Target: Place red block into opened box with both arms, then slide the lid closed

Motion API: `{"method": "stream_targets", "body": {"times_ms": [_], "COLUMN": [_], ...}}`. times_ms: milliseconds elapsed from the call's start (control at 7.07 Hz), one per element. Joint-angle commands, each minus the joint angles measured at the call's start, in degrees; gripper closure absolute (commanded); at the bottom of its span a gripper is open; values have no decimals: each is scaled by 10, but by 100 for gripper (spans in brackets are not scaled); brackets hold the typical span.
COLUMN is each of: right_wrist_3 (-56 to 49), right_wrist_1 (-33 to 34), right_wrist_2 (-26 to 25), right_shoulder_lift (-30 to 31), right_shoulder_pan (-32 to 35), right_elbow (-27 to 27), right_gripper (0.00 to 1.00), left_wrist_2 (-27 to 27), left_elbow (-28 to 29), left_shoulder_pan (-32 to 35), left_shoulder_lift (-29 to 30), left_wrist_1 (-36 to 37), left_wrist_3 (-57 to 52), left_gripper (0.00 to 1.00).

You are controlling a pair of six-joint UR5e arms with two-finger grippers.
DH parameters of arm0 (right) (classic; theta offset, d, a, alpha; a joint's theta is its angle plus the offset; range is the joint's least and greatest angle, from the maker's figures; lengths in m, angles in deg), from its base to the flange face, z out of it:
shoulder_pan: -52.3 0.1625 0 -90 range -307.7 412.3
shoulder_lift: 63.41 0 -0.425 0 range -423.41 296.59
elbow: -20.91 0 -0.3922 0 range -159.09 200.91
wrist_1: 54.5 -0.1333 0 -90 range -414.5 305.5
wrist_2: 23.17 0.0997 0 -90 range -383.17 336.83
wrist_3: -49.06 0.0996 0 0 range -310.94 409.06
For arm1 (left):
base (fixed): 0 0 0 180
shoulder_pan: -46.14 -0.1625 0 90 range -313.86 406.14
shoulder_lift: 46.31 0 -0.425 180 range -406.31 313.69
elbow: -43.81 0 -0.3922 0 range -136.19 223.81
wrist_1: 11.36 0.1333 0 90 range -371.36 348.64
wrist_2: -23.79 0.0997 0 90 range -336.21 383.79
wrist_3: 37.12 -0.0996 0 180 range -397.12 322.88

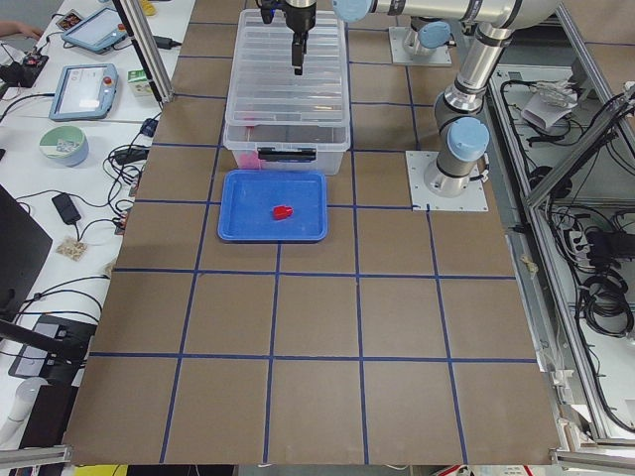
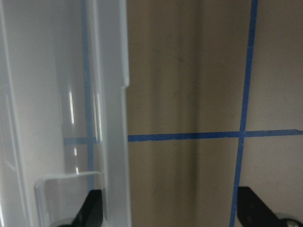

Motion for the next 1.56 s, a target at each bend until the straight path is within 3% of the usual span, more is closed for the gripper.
{"method": "stream_targets", "body": {"times_ms": [0, 566, 848, 1131, 1414], "right_wrist_3": [-34, -71, -73, -71, -65], "right_wrist_1": [1, 1, -1, -1, -8], "right_wrist_2": [-6, -6, 0, 1, 12], "right_shoulder_lift": [0, 1, 2, 4, 11], "right_shoulder_pan": [-43, -85, -111, -110, -104], "right_elbow": [-1, 0, 0, 0, 30], "right_gripper": [0, 0, 0, 0, 0], "left_wrist_2": [-2, -2, -5, -7, -35], "left_elbow": [1, -25, -107, -175, -183], "left_shoulder_pan": [-28, -209, -288, -308, -308], "left_shoulder_lift": [-1, 52, 95, 126, 162], "left_wrist_1": [2, 30, 153, 241, 279], "left_wrist_3": [-3, -109, -177, -174, -171], "left_gripper": [0, 0, 0, 0, 0]}}
